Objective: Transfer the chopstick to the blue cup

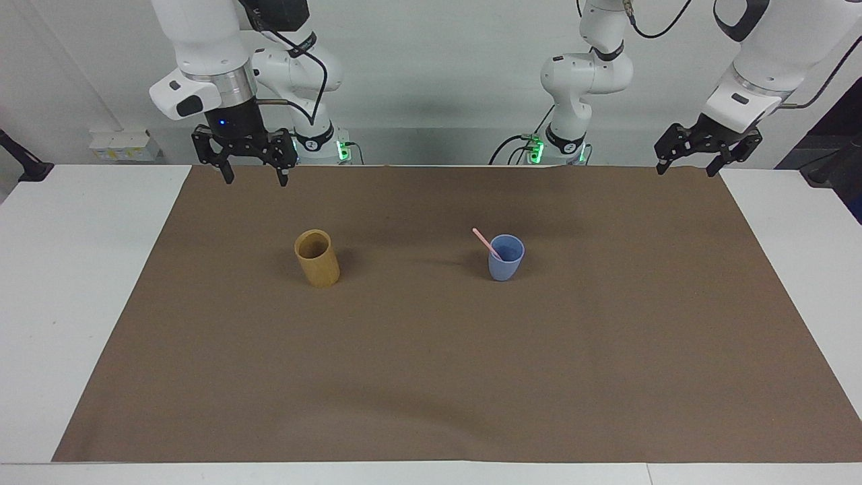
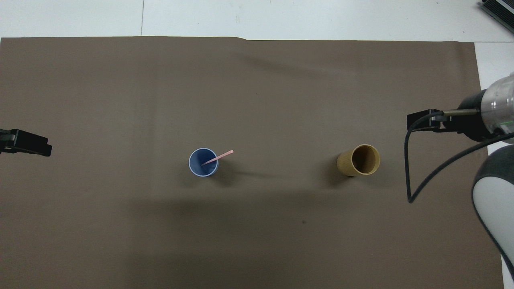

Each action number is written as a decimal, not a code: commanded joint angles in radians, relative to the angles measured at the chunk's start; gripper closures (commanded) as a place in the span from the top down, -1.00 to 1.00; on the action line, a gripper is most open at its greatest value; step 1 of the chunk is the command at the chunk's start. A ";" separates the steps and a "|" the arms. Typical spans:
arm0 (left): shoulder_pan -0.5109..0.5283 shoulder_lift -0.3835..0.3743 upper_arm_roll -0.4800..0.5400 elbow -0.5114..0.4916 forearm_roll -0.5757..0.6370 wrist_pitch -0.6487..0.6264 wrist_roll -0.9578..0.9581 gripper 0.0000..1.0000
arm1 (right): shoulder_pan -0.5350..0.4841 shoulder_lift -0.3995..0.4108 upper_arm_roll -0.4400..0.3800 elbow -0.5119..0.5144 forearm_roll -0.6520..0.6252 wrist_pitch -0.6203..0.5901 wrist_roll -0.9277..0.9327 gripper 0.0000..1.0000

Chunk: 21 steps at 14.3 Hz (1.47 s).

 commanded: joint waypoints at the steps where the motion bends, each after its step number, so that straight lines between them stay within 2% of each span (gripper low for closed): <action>1: 0.010 -0.009 -0.002 0.003 -0.012 -0.012 0.010 1.00 | -0.024 0.008 0.007 0.034 0.032 -0.043 -0.026 1.00; 4: 0.010 -0.009 -0.002 0.005 -0.012 -0.012 0.010 1.00 | 0.015 0.033 -0.003 0.081 0.025 -0.094 -0.015 1.00; 7: 0.010 -0.009 -0.002 0.003 -0.012 -0.012 0.010 1.00 | 0.120 0.042 -0.126 0.098 0.031 -0.111 -0.014 1.00; 11: 0.010 -0.009 -0.002 0.003 -0.012 -0.012 0.010 1.00 | 0.149 0.042 -0.148 0.097 0.039 -0.112 0.011 1.00; 13: 0.010 -0.009 -0.002 0.003 -0.012 -0.012 0.010 1.00 | 0.230 0.037 -0.239 0.090 0.042 -0.115 0.023 1.00; 16: 0.010 -0.009 -0.003 0.003 -0.012 -0.012 0.010 1.00 | 0.230 0.037 -0.249 0.089 0.045 -0.106 0.019 1.00; 21: 0.010 -0.009 -0.002 0.003 -0.012 -0.012 0.010 1.00 | 0.172 0.045 -0.221 0.095 0.063 -0.115 0.016 1.00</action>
